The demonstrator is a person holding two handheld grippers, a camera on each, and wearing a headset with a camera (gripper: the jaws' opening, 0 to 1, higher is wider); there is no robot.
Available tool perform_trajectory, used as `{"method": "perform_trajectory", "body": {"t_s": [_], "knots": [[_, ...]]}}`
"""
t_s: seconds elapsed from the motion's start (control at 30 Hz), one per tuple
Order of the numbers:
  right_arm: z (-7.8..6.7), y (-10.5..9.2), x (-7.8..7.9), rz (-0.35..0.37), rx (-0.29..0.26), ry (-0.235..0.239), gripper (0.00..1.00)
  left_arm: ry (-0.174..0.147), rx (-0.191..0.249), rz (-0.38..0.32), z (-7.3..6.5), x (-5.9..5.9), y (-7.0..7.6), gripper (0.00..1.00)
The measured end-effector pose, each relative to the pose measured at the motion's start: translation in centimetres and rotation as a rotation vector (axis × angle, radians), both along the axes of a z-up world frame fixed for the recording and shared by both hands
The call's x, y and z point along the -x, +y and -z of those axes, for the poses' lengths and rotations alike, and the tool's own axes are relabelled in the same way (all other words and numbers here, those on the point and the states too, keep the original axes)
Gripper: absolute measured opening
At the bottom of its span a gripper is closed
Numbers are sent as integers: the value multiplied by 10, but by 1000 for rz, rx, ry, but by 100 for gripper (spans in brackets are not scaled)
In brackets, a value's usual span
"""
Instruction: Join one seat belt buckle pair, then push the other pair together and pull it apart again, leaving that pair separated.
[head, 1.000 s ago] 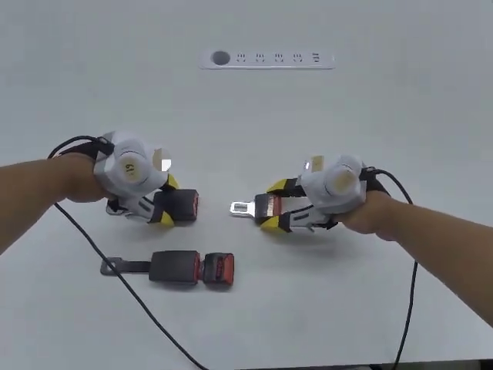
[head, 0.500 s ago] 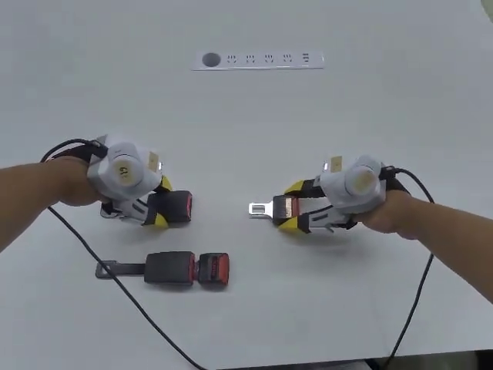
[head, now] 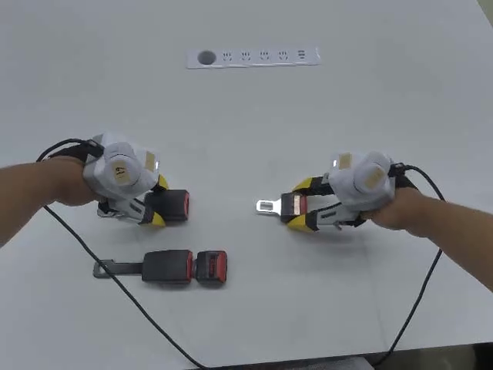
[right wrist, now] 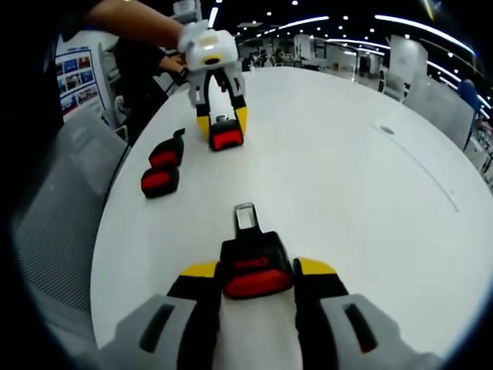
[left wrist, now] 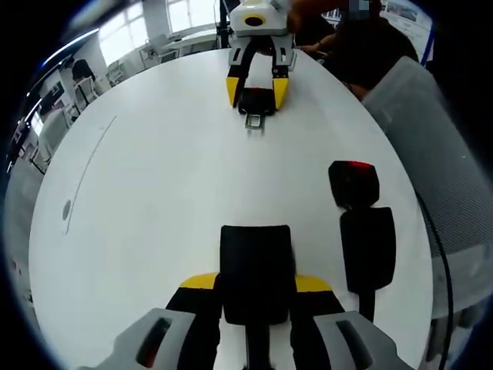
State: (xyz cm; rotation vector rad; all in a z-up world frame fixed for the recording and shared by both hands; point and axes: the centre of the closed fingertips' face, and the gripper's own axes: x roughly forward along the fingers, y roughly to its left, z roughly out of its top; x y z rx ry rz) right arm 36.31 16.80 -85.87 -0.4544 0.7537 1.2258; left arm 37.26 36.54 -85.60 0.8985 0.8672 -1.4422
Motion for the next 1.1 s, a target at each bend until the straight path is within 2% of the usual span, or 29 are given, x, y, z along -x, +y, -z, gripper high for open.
{"method": "perform_trajectory", "body": {"t_s": [0.13,0.2,0.23,0.27,0.33,0.4,0.47,0.53,0.6,0.7,0.77,0.87,0.9,0.97,1.0,1.1], "knots": [[0,0,1,-15,0,6,39,3,-5,-6,0,0,0,37],[-1,-2,-2,-25,20,-24,39,11,-21,48,-1,9,-1,46],[-3,-1,-2,-19,10,-25,40,11,-18,38,-1,9,-2,50],[-8,2,-5,16,-26,-18,41,18,-1,12,-4,9,-5,55],[-18,4,-11,60,-68,-24,51,34,23,-35,-9,8,-8,57],[-24,2,-16,107,-77,-39,64,24,68,-83,-18,3,-12,59],[-29,-1,-19,139,-91,-55,68,30,122,-176,-28,-2,-15,65],[-31,-5,-21,174,-75,-84,74,3,142,-225,-33,-8,-11,71],[-37,-4,-21,213,-98,-101,84,-19,174,-284,-40,-11,-9,76],[-41,-7,-23,276,-105,-124,86,-54,237,-406,-52,-18,-4,80],[-39,-12,-26,349,-119,-135,87,-63,274,-504,-58,-21,0,85],[-39,-8,-21,380,-125,-140,89,-90,300,-581,-63,-18,9,94],[-39,-8,-19,385,-123,-142,89,-98,303,-607,-65,-17,12,95],[-42,-6,-15,401,-126,-161,90,-134,311,-702,-69,-17,22,95],[-43,-5,-13,410,-124,-166,91,-135,332,-733,-73,-14,23,96],[-51,-1,-8,433,-139,-180,92,-169,364,-767,-81,-5,29,99]]}}
